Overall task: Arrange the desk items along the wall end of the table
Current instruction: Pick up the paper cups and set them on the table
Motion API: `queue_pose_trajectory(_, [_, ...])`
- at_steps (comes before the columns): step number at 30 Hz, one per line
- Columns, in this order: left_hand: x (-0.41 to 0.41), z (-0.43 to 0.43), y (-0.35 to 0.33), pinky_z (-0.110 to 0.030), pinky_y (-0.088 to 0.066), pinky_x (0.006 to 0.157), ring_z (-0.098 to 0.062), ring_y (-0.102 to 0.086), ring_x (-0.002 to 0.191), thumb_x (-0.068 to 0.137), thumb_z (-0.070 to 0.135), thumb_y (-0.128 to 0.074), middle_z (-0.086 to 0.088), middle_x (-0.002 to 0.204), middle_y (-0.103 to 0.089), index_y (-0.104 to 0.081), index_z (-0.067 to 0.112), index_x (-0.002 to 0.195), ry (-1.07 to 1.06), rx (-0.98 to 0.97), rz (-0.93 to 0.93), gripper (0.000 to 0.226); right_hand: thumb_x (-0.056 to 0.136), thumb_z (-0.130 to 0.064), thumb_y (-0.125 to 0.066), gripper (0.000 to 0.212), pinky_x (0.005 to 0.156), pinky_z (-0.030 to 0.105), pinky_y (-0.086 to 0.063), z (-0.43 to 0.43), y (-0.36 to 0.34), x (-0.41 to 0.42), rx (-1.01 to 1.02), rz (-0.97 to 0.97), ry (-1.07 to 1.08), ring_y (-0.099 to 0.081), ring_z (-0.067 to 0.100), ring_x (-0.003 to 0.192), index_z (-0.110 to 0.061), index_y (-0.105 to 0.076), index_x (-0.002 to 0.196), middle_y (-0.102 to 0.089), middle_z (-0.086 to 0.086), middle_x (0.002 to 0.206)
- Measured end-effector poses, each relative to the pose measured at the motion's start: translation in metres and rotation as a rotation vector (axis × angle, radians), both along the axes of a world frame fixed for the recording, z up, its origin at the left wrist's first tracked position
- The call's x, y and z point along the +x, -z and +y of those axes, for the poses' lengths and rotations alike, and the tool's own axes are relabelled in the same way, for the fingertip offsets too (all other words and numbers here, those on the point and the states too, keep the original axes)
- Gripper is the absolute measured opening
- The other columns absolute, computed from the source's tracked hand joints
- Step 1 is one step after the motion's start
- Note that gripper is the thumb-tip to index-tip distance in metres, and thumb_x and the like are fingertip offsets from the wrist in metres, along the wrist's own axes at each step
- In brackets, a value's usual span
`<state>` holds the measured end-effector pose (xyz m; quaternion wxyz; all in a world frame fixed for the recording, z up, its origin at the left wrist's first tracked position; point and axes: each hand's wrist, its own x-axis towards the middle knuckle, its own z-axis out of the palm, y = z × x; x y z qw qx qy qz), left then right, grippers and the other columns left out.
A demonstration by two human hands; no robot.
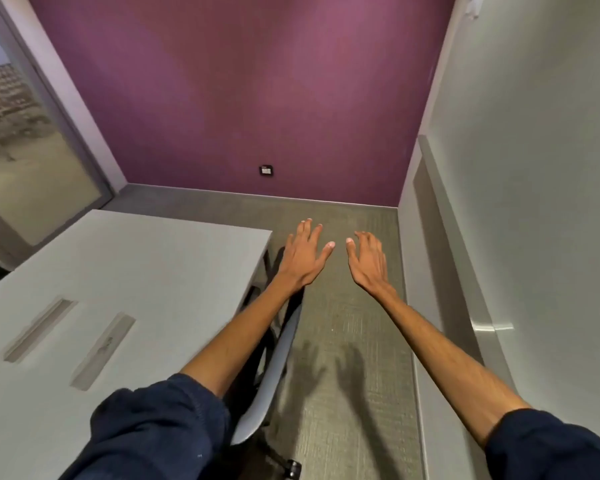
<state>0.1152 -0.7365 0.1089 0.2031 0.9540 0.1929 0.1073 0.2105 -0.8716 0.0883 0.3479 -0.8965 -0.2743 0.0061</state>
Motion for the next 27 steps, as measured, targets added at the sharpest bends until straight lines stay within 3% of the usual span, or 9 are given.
queue_pose_trajectory(14, [0.148,-0.060,0.040,-0.055,-0.006,0.124,-0.031,0.003,0.154,0.101,0.056,-0.027,-0.013,0.165,-0.002,-0.011,0.017,0.158,0.058,-0.067,0.124,0.071,0.105,-0.044,-0.030,0.056,0.121,0.054,-0.024,-0.091,0.028,0.132,-0.051,0.073,0.163,-0.020,0.025,0.152,-0.015,-0.035,0.152,-0.020,0.007,0.164])
queue_pose_trajectory(21, [0.230,-0.042,0.072,-0.055,-0.006,0.124,-0.028,0.005,0.154,0.102,0.054,-0.027,-0.012,0.165,0.007,0.000,0.026,0.158,0.076,-0.114,0.120,0.069,0.105,-0.043,-0.031,0.056,0.121,0.053,-0.023,-0.066,0.051,0.218,-0.086,0.113,0.166,-0.022,0.025,0.151,-0.014,-0.034,0.152,-0.023,0.008,0.163])
queue_pose_trajectory(27, [0.309,0.019,0.099,-0.056,-0.008,0.124,-0.027,0.005,0.154,0.102,0.053,-0.027,-0.008,0.166,0.003,-0.006,0.025,0.158,0.014,-0.137,0.155,0.066,0.105,-0.044,-0.032,0.058,0.121,0.049,-0.026,-0.007,0.065,0.309,-0.146,0.111,0.123,-0.021,0.025,0.152,-0.013,-0.031,0.153,-0.022,0.009,0.163])
